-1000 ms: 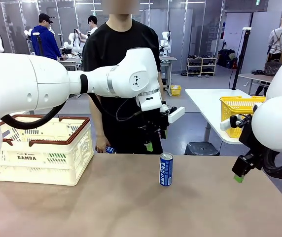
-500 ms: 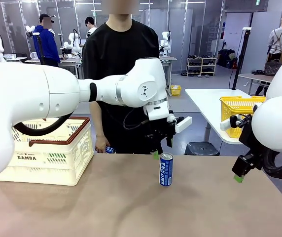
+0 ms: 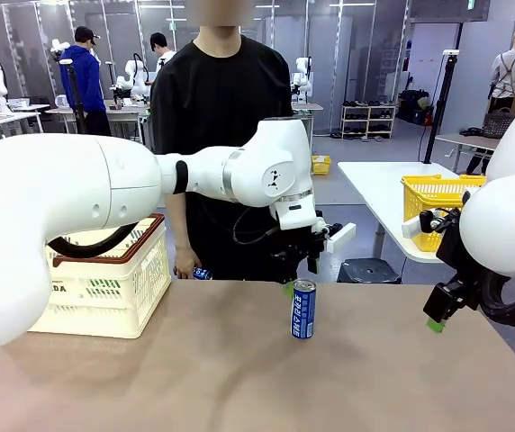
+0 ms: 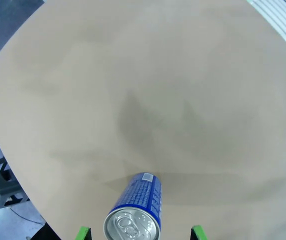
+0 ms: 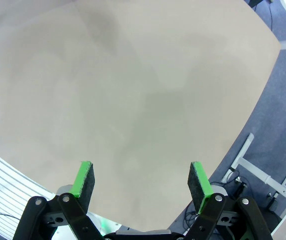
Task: Place the drinks into the Shopping basket.
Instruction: Pick up one drink and place it into the Shopping basket.
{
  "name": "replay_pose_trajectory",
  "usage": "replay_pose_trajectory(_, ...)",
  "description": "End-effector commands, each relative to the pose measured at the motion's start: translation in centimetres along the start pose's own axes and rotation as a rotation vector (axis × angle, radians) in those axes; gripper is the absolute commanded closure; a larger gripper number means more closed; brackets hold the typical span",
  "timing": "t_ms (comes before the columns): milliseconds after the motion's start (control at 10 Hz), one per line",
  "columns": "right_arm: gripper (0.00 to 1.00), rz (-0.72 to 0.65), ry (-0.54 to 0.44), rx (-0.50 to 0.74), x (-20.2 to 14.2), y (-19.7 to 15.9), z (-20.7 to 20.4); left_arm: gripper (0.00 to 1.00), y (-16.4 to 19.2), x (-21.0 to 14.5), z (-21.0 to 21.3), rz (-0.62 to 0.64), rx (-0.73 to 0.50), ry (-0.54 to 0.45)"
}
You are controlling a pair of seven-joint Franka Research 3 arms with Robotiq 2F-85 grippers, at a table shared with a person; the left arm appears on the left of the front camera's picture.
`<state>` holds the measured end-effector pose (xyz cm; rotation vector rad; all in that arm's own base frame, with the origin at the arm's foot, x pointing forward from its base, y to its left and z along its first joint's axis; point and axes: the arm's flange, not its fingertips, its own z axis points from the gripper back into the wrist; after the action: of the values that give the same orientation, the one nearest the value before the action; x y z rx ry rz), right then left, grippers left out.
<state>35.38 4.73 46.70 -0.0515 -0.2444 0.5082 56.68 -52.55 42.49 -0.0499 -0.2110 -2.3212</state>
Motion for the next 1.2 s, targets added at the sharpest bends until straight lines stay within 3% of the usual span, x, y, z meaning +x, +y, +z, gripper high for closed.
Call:
replay_pose_trajectory(0,0.06,0.001,0.003,0.002,-0.1,0.0,0.0,0.0,2.4,0.0,-0.2,0.032,0.009,0.033)
replay_pose_trajectory(1100,0.06,0.001,0.003,0.002,-0.1,0.0,0.0,0.0,3.2,-0.4,-3.7,0.06,-0.025,-0.012)
